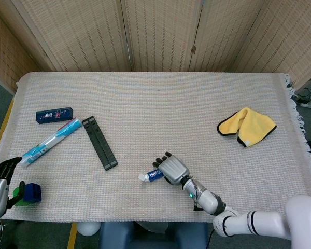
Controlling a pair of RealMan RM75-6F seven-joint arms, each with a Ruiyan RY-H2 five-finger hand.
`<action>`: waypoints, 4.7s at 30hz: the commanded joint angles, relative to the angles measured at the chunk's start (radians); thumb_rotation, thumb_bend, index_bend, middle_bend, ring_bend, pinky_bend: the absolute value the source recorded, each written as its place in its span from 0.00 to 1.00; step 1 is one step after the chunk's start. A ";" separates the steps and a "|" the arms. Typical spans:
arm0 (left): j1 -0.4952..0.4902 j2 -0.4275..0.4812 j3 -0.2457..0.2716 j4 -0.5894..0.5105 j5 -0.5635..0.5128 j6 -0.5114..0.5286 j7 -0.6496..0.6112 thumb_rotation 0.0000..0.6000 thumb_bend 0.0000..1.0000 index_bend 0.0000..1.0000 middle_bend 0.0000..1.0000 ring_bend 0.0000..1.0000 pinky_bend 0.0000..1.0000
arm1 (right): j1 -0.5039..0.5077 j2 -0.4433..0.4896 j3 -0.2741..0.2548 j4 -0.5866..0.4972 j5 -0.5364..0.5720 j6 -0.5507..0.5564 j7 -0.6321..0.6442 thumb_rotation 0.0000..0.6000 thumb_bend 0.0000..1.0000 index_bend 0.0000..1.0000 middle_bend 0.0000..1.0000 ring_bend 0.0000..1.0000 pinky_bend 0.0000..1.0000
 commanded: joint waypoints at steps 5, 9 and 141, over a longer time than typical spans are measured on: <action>0.002 -0.006 0.000 0.012 -0.003 -0.002 -0.008 1.00 0.60 0.17 0.18 0.15 0.00 | 0.008 -0.014 -0.012 0.017 0.004 0.029 0.005 1.00 0.48 0.38 0.33 0.37 0.24; 0.002 -0.009 -0.001 0.017 -0.005 -0.003 -0.013 1.00 0.60 0.17 0.18 0.15 0.00 | 0.010 -0.022 -0.020 0.026 0.002 0.045 0.010 1.00 0.48 0.42 0.36 0.40 0.25; -0.457 -0.103 -0.074 -0.139 0.066 -0.293 -0.592 0.09 0.19 0.08 0.05 0.01 0.00 | 0.013 0.117 0.033 -0.145 -0.202 0.113 0.839 1.00 0.61 0.69 0.56 0.69 0.59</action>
